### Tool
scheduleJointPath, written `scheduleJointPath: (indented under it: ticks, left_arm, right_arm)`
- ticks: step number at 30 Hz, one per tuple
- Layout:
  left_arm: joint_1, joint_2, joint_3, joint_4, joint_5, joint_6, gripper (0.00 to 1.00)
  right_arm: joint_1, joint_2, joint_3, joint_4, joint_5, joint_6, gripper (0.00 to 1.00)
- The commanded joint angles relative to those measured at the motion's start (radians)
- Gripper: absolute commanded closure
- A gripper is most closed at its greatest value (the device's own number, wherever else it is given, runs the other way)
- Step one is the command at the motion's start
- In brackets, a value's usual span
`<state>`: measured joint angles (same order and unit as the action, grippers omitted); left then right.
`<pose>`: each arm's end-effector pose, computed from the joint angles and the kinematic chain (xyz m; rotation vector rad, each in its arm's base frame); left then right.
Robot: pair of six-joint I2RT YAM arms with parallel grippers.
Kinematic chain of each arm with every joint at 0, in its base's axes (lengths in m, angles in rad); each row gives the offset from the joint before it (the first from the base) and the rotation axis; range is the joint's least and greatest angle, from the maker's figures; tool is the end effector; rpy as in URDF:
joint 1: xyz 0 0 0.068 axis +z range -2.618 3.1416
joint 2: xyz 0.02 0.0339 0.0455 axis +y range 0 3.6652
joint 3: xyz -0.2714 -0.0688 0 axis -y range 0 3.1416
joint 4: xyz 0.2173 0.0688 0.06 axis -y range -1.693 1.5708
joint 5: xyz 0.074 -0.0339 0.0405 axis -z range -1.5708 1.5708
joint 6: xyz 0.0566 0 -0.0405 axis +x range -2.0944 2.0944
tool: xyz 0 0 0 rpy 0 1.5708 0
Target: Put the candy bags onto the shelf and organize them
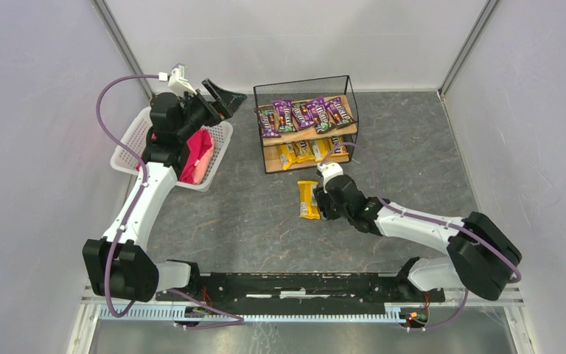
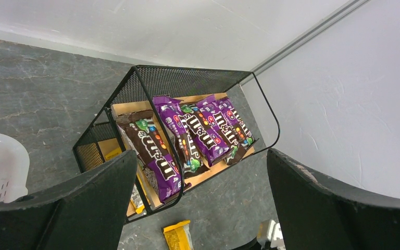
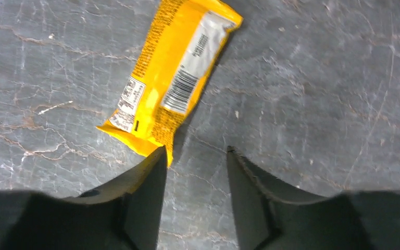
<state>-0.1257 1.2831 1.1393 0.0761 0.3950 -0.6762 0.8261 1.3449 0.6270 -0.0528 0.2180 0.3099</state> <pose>0.2876 -0.0583 0.3934 -0.1550 1.7106 -0.9269 0.1819 0.1793 0.1902 -0.4921 2.2879 0.3161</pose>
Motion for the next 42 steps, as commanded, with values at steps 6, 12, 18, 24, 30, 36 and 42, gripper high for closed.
scheduleJointPath:
  ticks: [6,12,18,24,30,36,42]
  left_arm:
    - [-0.001,-0.013,0.027,0.016,0.001,0.025,0.0]
    - [-0.002,-0.013,0.025,0.016,-0.002,0.024,0.0]
    - [-0.002,-0.015,0.025,0.016,-0.004,0.026,0.0]
    - [-0.002,-0.016,0.026,0.016,-0.002,0.026,0.0]
    - [0.003,-0.013,0.027,0.016,0.0,0.025,0.0]
    - [0.018,-0.01,0.024,0.023,0.013,0.012,0.0]
    - [0.02,-0.01,0.023,0.028,0.018,0.008,0.0]
  right_arm:
    - [-0.105,-0.197,-0.292,0.365,-0.304,0.551,0.27]
    - [-0.109,-0.138,-0.4,0.572,-0.322,0.863,0.29]
    - [-0.109,-0.013,-0.441,0.721,-0.305,1.054,0.42]
    - [-0.109,0.117,-0.446,0.851,-0.244,1.142,0.48]
    - [-0.108,0.248,-0.45,0.992,-0.192,1.217,0.53]
    - [-0.109,0.282,-0.452,0.998,-0.103,1.221,0.56]
    - [-0.11,0.337,-0.418,1.038,-0.091,1.219,0.5]
